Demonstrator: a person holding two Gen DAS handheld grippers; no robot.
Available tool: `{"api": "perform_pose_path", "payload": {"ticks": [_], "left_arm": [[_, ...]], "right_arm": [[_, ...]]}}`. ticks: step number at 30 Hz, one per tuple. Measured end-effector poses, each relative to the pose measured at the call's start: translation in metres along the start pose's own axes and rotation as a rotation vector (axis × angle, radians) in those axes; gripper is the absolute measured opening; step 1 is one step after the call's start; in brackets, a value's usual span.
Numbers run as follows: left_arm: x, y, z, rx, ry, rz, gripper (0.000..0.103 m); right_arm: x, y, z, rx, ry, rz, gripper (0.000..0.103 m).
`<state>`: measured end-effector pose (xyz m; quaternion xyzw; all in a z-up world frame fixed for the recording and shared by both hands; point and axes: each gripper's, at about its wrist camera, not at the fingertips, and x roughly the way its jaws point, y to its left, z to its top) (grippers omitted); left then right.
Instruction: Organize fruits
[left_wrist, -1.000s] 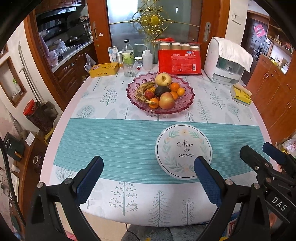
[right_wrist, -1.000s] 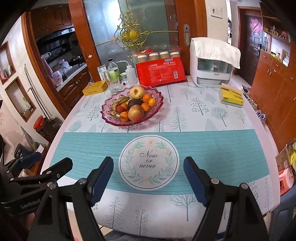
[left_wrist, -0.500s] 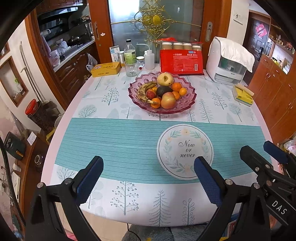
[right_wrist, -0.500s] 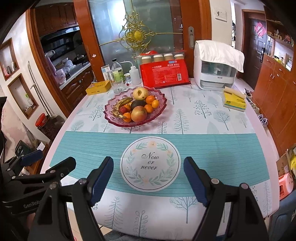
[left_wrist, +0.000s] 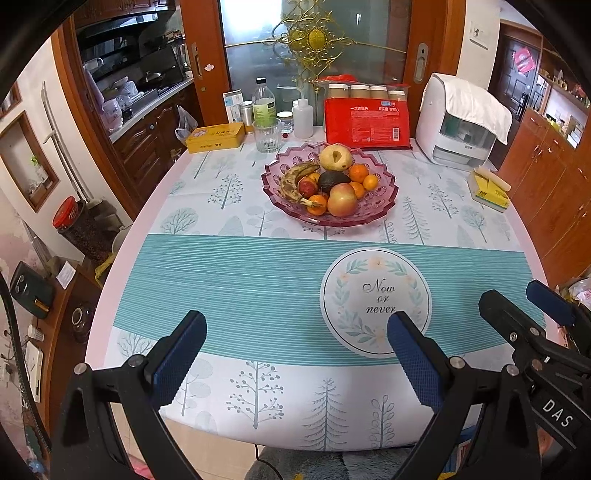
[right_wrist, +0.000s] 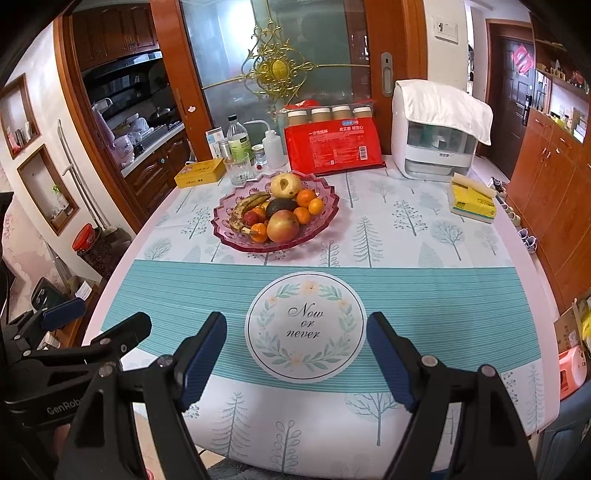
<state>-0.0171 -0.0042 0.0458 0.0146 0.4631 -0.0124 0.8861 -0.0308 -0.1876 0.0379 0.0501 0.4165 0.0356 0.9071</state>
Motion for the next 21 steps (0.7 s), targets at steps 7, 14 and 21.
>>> {"api": "perform_pose_path", "payload": {"ticks": [7, 14, 21], "left_arm": [[0.0001, -0.0003, 0.0005, 0.001, 0.001, 0.001, 0.098], [0.0001, -0.0005, 0.0009, 0.001, 0.001, 0.002, 0.098], [0.0000, -0.0020, 0.0013, 0.000, 0.002, 0.002, 0.098]], "right_arm": [[0.0014, 0.0014, -0.0005, -0.001, 0.002, 0.000, 0.079], [0.0024, 0.0034, -0.0012, 0.000, 0.004, 0.001, 0.079], [0.0028, 0.0036, -0.0019, 0.004, 0.005, -0.001, 0.079]]}}
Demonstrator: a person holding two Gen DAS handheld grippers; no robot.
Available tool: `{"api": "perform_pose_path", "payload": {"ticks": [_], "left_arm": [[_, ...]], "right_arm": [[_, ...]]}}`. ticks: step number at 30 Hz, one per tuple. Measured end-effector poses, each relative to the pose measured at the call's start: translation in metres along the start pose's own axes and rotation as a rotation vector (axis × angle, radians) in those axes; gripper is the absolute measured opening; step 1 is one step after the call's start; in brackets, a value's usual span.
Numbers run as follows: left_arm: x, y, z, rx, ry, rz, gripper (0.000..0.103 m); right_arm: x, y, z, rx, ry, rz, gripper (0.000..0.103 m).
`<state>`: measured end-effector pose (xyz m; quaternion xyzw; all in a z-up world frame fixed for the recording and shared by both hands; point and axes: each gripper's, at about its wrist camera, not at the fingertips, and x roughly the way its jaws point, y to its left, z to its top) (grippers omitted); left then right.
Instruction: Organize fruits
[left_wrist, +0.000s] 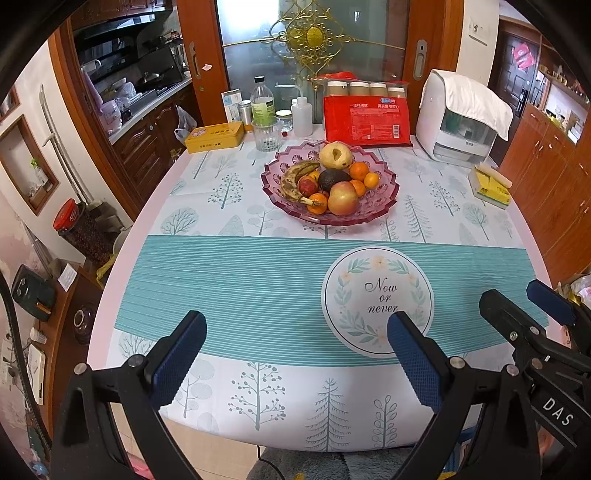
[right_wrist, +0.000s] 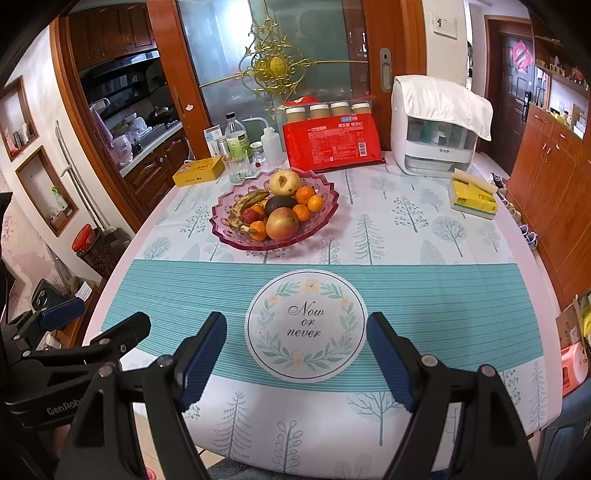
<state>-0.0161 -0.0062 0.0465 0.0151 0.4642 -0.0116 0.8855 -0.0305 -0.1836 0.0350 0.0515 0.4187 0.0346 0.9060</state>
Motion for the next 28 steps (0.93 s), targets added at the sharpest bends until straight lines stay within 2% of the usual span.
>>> {"api": "perform_pose_path", "payload": {"ticks": [28], "left_arm": [[0.0000, 0.0016, -0.0007, 0.001, 0.004, -0.001, 0.098]], "right_arm": [[0.0047, -0.0044, -0.0112, 0.017, 0.010, 0.000, 0.079]]}}
